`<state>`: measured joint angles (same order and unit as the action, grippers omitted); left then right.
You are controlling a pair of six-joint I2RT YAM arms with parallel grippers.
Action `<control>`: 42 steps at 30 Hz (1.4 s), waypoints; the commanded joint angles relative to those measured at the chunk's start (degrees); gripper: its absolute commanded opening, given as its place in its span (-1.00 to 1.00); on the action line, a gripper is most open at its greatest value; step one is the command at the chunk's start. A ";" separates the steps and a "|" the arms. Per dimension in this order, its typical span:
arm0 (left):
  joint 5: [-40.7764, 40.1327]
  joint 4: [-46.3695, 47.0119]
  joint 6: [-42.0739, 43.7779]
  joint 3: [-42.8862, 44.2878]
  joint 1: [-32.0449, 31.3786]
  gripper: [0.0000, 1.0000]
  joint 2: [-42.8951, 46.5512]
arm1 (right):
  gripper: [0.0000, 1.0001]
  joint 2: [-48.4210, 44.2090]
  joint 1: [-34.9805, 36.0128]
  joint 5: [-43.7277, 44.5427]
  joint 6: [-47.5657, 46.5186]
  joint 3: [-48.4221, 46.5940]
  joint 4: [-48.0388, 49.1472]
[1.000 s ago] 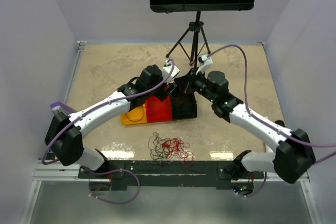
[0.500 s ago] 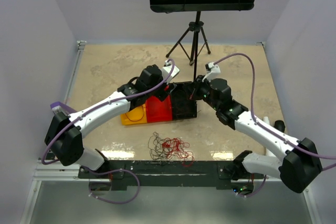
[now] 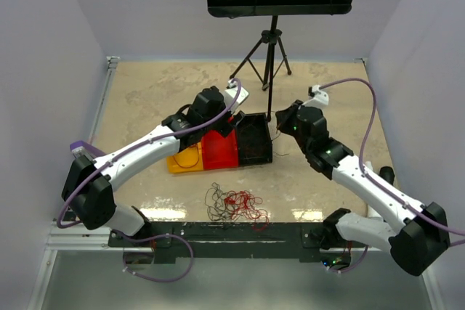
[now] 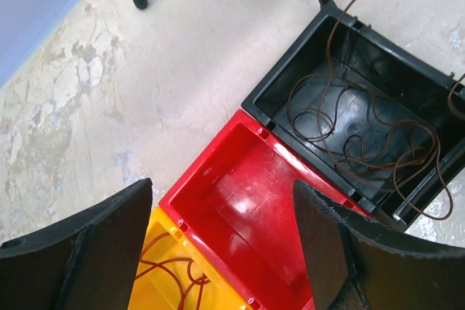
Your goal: Untangle the cables
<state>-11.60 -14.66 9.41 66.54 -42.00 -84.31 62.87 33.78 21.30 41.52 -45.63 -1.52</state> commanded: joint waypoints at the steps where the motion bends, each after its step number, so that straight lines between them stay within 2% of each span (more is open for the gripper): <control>1: -0.62 1.73 -0.71 3.15 0.43 0.64 0.91 | -1.00 -3.72 -1.52 1.82 0.59 -3.32 0.91; 8: -0.62 1.91 0.08 3.77 0.43 0.64 1.08 | -1.00 0.93 -2.23 -2.66 0.49 -4.30 1.17; 14: -1.94 1.82 2.19 6.66 0.43 0.66 0.64 | -1.00 6.55 -1.96 -2.84 0.84 -5.88 1.61; 19: -1.50 1.56 2.54 7.99 0.43 0.66 0.03 | -1.00 6.91 -1.18 -6.18 1.29 -5.26 4.42; 31: 0.34 0.07 1.14 10.62 1.74 0.66 -1.12 | -1.00 14.82 4.01 -5.31 3.65 -7.20 6.61; 42: 1.49 -0.11 1.22 10.62 3.50 0.65 -0.24 | -1.00 23.69 4.28 -6.97 4.71 -5.26 10.83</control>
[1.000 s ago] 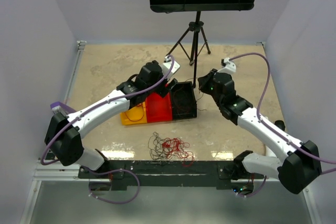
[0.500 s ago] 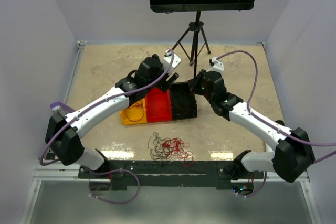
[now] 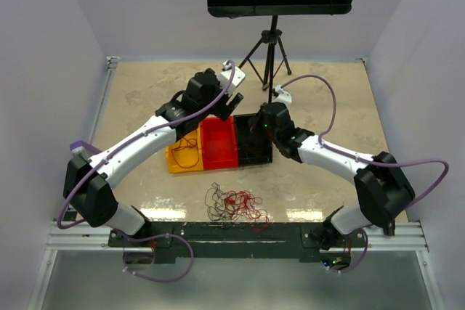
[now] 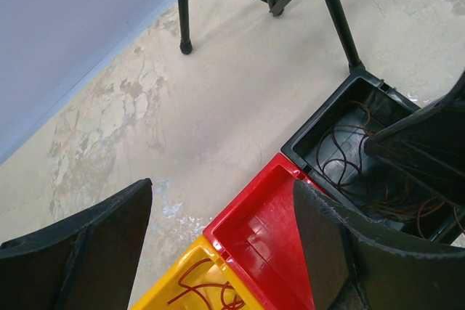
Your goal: Untangle the cables
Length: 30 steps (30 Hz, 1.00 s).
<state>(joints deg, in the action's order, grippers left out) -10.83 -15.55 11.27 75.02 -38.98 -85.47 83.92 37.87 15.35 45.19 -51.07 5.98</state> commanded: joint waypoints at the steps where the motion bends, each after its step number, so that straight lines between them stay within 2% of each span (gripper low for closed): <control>1: 0.72 0.96 -0.72 2.23 0.57 0.65 1.01 | -1.00 3.87 0.19 -1.55 0.95 -0.08 3.34; 11: 1.51 -1.24 -1.60 6.80 1.28 0.66 0.31 | -1.00 12.49 0.36 -1.12 1.04 -4.30 2.28; 21: 5.46 -4.92 -3.44 9.70 5.05 0.67 0.04 | -1.00 21.02 4.14 8.72 5.51 -12.47 -3.68; 26: 8.19 -6.95 -3.09 9.97 7.60 0.67 0.48 | -0.99 20.24 4.14 10.48 7.28 -11.34 -4.66; 27: 8.63 -7.12 -2.92 9.97 7.95 0.67 0.48 | -0.92 19.45 4.14 10.92 7.11 -11.07 -4.75; 30: 9.33 -7.56 -2.48 9.97 8.22 0.67 0.57 | -0.49 16.20 4.06 11.45 5.88 -11.15 -5.36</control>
<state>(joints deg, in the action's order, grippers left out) -4.19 -22.33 9.41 82.43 -31.44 -85.52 105.30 41.85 23.14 50.65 -61.58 1.76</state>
